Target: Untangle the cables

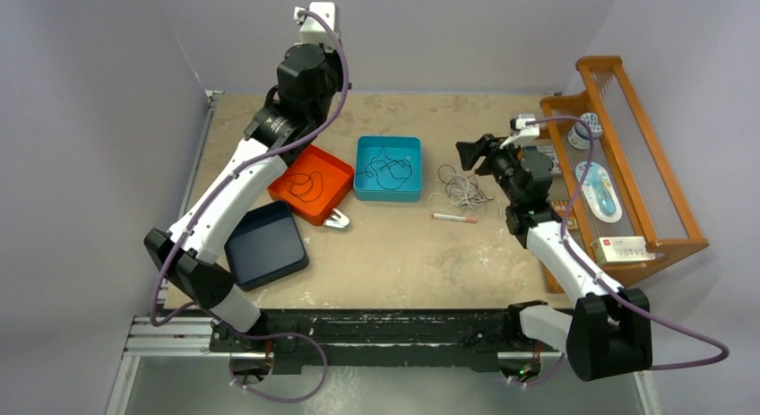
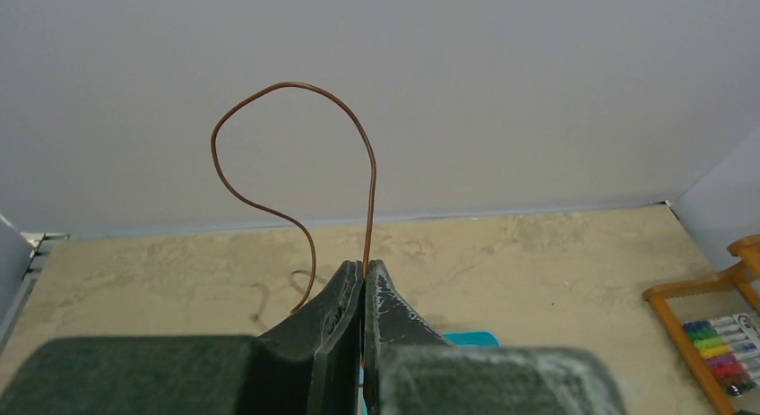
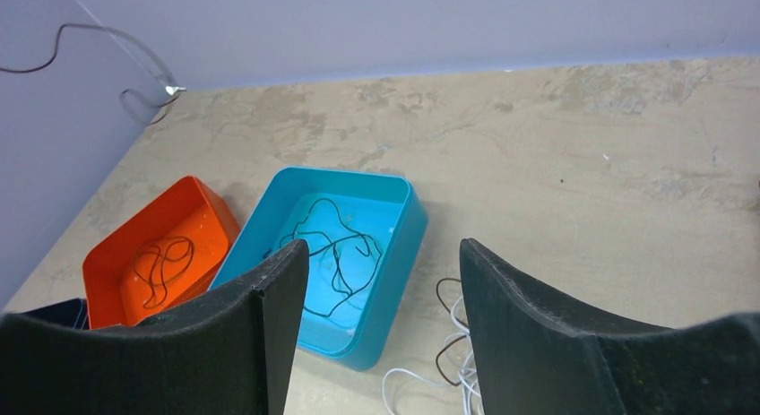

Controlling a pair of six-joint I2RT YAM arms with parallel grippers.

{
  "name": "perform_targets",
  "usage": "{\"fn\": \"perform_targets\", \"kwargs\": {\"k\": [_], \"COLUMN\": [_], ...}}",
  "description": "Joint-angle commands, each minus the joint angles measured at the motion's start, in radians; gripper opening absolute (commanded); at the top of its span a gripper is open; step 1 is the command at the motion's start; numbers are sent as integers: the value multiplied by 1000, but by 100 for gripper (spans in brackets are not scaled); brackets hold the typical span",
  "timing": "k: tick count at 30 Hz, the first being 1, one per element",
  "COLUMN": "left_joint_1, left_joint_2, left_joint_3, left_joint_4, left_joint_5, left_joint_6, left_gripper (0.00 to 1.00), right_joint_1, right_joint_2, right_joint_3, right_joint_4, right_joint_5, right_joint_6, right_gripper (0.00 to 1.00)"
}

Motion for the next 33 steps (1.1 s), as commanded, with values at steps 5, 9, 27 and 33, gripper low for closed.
{"fn": "perform_targets", "kwargs": {"k": [5,9,27,33], "left_joint_1": [17,29,139,236], "left_joint_2": [-76,-101,-188,-140], "left_joint_3": [-187,-307,-613,-676], "left_joint_4": [77,64,-12,-5], "left_joint_5": [-129,-179,-171,21], "left_joint_6": [-85,-144,-378,-437], "left_gripper": [0,0,0,0], "right_joint_1": [-3,-3,-3,-3], "right_joint_2": [-21,-18,9,8], "right_joint_3": [-9,-20,-15,-17], "right_joint_4": [-12,-18,-10,-17], "right_joint_5": [-55,-75,-99,-101], "right_joint_6": [-15,-6,3,1], "right_gripper": [65,65,66,66]}}
